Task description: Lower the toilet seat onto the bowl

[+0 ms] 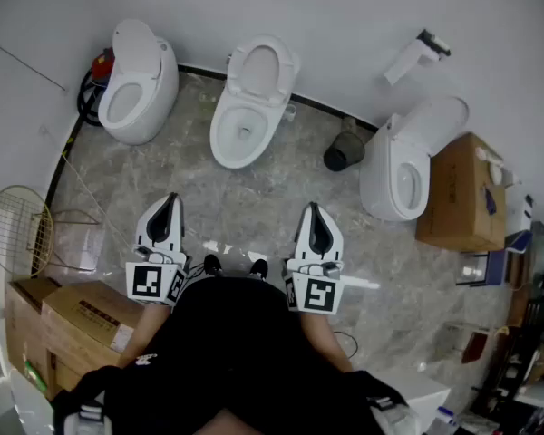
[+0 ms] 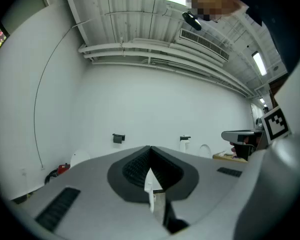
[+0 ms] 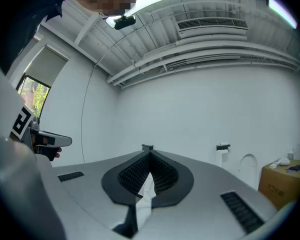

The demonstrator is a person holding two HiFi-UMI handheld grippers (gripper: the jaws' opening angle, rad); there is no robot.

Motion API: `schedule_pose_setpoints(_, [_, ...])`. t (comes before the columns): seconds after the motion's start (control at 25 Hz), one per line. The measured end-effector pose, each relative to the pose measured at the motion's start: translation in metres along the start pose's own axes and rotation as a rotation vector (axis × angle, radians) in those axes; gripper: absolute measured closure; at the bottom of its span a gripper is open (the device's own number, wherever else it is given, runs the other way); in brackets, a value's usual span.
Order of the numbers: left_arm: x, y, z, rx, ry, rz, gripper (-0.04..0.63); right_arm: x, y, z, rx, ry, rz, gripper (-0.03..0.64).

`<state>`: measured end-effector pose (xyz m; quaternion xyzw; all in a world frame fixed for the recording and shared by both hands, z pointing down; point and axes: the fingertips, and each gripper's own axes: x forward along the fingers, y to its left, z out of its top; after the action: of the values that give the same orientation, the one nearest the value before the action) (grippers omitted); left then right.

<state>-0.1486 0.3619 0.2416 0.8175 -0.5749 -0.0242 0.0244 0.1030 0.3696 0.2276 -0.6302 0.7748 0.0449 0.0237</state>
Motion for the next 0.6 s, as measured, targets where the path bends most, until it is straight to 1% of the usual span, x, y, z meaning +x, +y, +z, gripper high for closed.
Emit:
schedule_pose_setpoints(0.24, [0.003, -0.001, -0.001, 0.000, 0.000, -0.006, 0.591, -0.002, -0.003, -0.009, 0.002, 0.010, -0.006, 0.598])
schedule_pose_setpoints(0.6, [0.009, -0.005, 0.000, 0.004, 0.002, -0.012, 0.591, 0.003, -0.009, -0.011, 0.005, 0.015, -0.015, 0.597])
